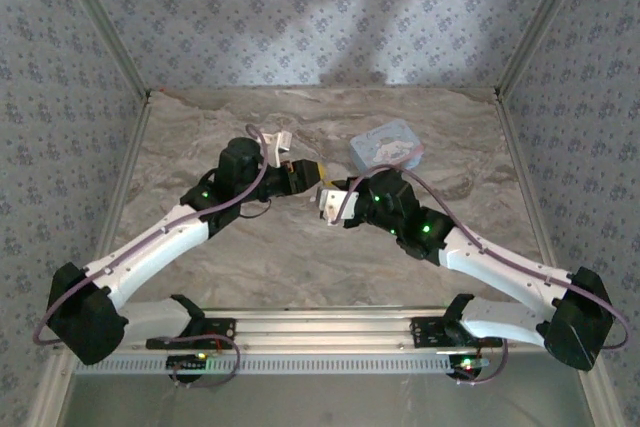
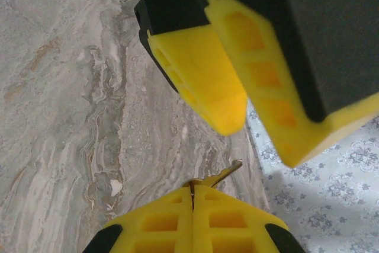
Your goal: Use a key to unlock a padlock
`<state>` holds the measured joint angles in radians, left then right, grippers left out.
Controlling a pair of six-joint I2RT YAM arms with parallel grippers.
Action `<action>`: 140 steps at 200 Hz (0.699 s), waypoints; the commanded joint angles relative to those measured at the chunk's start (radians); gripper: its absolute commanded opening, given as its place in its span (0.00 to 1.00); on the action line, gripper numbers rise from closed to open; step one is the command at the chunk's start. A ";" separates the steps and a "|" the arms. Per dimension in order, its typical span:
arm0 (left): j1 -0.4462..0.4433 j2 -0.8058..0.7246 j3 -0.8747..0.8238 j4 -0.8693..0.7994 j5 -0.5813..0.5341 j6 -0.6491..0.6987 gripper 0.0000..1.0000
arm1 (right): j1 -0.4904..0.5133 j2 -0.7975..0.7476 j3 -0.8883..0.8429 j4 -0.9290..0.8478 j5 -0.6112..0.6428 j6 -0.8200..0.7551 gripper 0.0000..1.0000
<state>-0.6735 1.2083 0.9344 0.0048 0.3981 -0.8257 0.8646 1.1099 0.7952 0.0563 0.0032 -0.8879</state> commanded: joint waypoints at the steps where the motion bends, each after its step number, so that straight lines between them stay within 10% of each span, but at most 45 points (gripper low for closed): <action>1: -0.009 0.004 0.036 0.041 0.021 0.015 0.43 | 0.007 0.001 0.037 0.005 -0.005 0.006 0.00; 140: -0.019 0.002 0.035 0.020 0.018 0.042 0.20 | 0.007 0.033 0.082 0.018 -0.019 0.030 0.00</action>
<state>-0.6876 1.2083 0.9401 0.0044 0.4046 -0.8017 0.8650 1.1332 0.8402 0.0578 0.0025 -0.8764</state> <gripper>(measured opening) 0.240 0.065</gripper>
